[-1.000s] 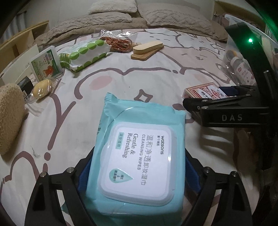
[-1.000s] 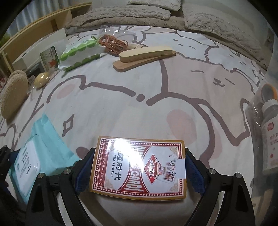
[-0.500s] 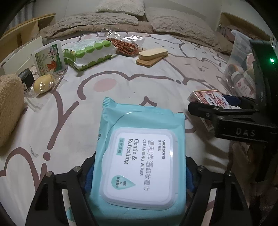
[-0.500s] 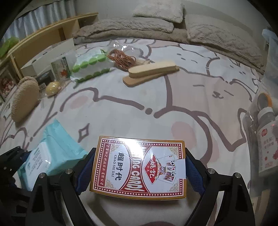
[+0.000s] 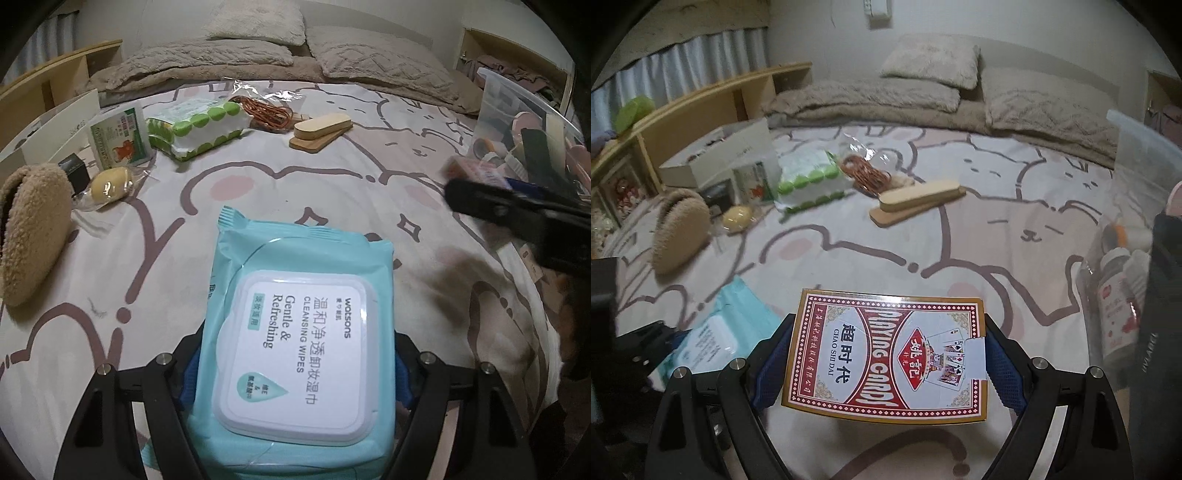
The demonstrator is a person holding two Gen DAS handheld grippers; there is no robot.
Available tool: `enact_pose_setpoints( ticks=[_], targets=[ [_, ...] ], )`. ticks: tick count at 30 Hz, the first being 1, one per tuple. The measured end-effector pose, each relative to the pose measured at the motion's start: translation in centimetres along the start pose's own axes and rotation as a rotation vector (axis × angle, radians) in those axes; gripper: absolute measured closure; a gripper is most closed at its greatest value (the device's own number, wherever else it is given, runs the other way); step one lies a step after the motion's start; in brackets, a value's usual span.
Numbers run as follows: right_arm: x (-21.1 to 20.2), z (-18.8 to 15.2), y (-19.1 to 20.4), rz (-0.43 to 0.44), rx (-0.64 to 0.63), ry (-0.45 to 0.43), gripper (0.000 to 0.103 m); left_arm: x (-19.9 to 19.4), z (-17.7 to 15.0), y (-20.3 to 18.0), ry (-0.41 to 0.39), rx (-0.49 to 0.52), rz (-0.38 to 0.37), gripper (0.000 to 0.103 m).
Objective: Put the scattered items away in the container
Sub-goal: 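Lift the card box with the right tool while the left tool holds the wipes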
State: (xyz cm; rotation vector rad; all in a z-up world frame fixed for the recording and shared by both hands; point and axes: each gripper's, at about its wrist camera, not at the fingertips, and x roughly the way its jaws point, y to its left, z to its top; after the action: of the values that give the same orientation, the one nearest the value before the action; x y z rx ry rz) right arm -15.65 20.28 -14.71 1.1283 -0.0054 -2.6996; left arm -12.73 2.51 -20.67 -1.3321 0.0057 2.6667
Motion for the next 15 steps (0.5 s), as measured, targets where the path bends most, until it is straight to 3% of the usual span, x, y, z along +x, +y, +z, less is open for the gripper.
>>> enact_pose_setpoints(
  ticks=[6, 15],
  targets=[
    [-3.6, -0.7, 0.7, 0.044, -0.042, -0.027, 0.011, -1.3, -0.6, -0.4, -0.025, 0.000, -0.001, 0.026],
    [-9.4, -0.8, 0.0, 0.108, -0.067, -0.006, 0.011, -3.2, -2.2, -2.1, -0.016, 0.002, -0.063, 0.025]
  ],
)
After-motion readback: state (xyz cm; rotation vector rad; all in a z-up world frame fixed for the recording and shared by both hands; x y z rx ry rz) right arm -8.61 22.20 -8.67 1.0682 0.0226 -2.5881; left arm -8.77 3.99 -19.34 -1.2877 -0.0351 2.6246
